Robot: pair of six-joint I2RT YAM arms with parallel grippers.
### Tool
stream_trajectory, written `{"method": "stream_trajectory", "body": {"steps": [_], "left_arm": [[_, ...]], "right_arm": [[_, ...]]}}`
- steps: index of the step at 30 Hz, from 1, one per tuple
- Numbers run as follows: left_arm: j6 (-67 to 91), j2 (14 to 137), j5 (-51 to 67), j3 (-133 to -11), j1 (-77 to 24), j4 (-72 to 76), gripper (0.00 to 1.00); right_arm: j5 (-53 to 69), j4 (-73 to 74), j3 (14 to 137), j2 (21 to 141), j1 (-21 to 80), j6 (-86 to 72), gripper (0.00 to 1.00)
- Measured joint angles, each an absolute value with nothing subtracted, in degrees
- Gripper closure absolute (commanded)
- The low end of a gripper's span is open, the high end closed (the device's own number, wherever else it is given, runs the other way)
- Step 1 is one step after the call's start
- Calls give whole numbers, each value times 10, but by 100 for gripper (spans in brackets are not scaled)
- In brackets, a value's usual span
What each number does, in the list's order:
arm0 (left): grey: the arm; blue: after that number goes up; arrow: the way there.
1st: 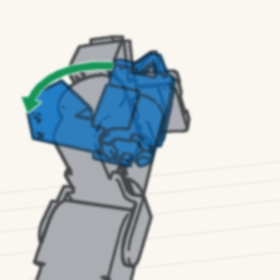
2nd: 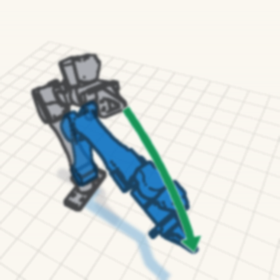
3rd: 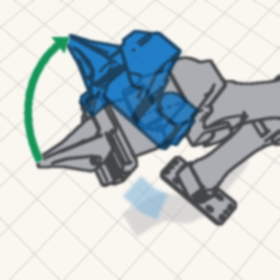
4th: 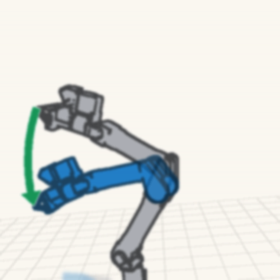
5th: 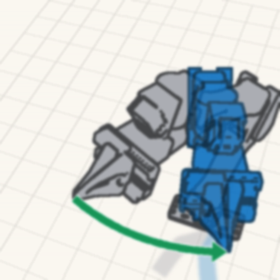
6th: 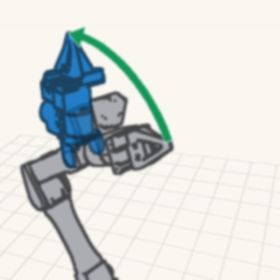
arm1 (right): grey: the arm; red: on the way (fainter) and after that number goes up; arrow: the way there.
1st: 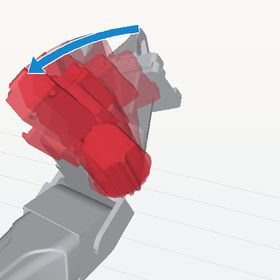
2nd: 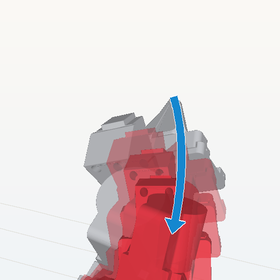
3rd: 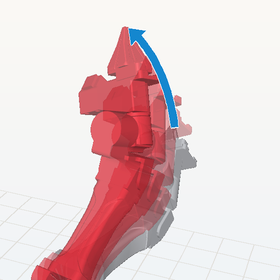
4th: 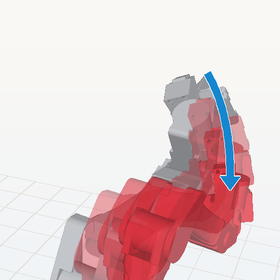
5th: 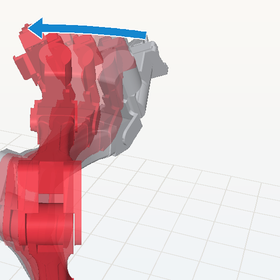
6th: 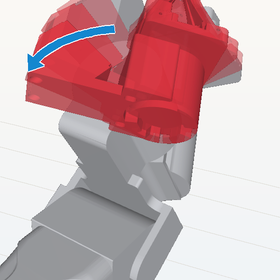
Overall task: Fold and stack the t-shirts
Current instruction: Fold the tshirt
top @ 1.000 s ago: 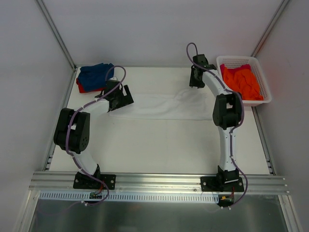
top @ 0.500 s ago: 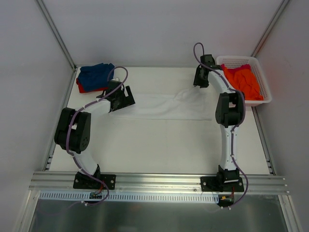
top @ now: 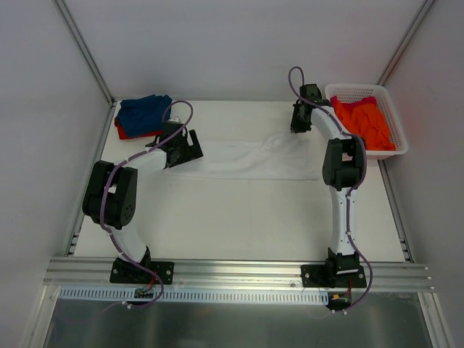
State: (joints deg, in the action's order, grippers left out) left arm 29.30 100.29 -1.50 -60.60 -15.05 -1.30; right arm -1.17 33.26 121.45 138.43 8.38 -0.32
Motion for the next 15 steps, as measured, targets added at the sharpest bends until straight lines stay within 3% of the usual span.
{"method": "stream_trajectory", "body": {"steps": [5,15], "left_arm": [[293,1004,-15,-606,-151,-13,10],[293,1009,-15,-606,-151,-13,9]], "right_arm": [[-4,330,1209,1384,84,-3,100],[5,299,1118,1340,84,-3,100]]}}
